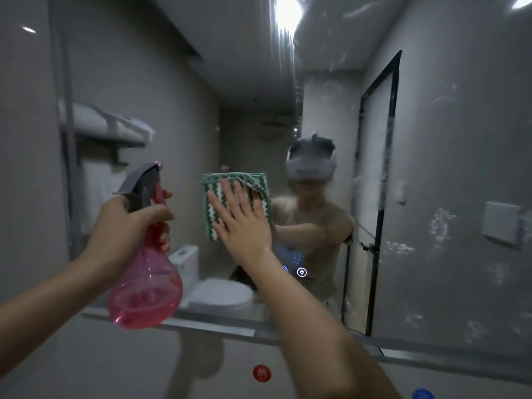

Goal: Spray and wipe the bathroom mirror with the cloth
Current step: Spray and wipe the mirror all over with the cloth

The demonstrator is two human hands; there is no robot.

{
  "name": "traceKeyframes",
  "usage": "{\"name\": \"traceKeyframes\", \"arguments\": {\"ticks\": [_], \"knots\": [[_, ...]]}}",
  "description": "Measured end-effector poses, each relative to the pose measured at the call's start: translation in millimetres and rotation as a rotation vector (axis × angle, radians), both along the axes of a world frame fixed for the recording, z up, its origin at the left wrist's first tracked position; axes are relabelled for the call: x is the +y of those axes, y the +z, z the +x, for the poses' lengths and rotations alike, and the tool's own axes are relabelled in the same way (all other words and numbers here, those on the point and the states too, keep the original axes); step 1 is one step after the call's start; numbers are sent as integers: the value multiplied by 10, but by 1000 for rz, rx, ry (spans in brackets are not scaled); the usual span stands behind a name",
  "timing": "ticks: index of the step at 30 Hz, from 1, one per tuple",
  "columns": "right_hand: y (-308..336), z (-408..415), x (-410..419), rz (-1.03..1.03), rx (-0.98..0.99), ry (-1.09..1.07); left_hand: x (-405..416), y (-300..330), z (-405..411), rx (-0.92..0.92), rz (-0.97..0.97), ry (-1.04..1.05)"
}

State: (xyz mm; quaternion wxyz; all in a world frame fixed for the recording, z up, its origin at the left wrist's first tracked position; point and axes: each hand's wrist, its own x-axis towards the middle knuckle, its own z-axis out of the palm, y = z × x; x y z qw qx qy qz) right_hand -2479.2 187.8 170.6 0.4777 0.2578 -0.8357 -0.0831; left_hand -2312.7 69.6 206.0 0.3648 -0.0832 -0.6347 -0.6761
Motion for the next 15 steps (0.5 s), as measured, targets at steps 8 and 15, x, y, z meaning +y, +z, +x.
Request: {"name": "traceKeyframes", "arguments": {"ticks": [8,15], "knots": [[560,-71,1196,-58,120,-27,493,81,-164,-13,-65,-123],[708,-29,1959,-317,75,-165,813,-186,-355,-80,-73,-213]]}}
